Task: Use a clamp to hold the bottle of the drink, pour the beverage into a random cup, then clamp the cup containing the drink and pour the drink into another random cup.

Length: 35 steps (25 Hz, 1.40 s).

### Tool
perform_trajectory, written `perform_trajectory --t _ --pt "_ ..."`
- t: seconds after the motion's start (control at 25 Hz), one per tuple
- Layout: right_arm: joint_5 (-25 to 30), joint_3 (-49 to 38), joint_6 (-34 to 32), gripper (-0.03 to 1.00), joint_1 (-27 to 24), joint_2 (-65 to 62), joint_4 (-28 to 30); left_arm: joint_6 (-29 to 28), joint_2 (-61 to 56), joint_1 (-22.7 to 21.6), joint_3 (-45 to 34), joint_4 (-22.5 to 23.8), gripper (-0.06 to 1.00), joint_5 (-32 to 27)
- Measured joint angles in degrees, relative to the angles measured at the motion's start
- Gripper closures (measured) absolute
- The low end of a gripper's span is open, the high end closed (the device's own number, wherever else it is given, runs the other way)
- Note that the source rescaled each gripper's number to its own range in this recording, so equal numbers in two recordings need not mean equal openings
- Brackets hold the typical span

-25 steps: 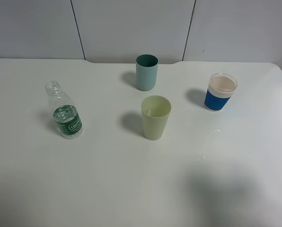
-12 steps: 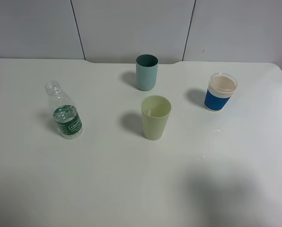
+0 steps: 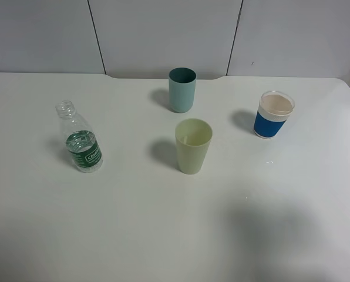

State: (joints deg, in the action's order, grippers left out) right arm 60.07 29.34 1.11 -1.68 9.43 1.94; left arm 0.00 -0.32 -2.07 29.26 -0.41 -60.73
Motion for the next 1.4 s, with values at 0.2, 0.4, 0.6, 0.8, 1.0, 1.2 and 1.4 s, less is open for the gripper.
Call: perform_trajectory --t 0.2,0.4,0.6,0.8,1.0,1.2,1.4 --pt "-8.0 2.1 0.0 -0.03 0.0 11.0 -1.9 0.0 0.0 0.0 0.0 0.0 -0.06 0.0" --pt "-17.7 4.4 0.8 -0.03 1.2 23.2 -2.8 0.0 0.0 0.0 0.0 0.0 -0.06 0.0" --pt "-29.5 4.8 1.1 -0.03 13.0 36.8 -1.1 0.0 0.0 0.0 0.0 0.0 -0.06 0.0" --pt "-34.8 4.8 1.1 -0.03 23.3 44.0 -0.3 0.0 0.0 0.0 0.0 0.0 -0.06 0.0" --pt "-36.0 4.9 1.1 -0.03 31.1 47.5 -0.3 0.0 0.0 0.0 0.0 0.0 -0.06 0.0" --pt "-36.0 4.9 1.1 -0.03 36.7 48.5 -0.9 0.0 0.0 0.0 0.0 0.0 -0.06 0.0" --pt "-35.6 4.9 0.6 -0.03 37.2 50.4 -0.9 0.0 0.0 0.0 0.0 0.0 -0.06 0.0"
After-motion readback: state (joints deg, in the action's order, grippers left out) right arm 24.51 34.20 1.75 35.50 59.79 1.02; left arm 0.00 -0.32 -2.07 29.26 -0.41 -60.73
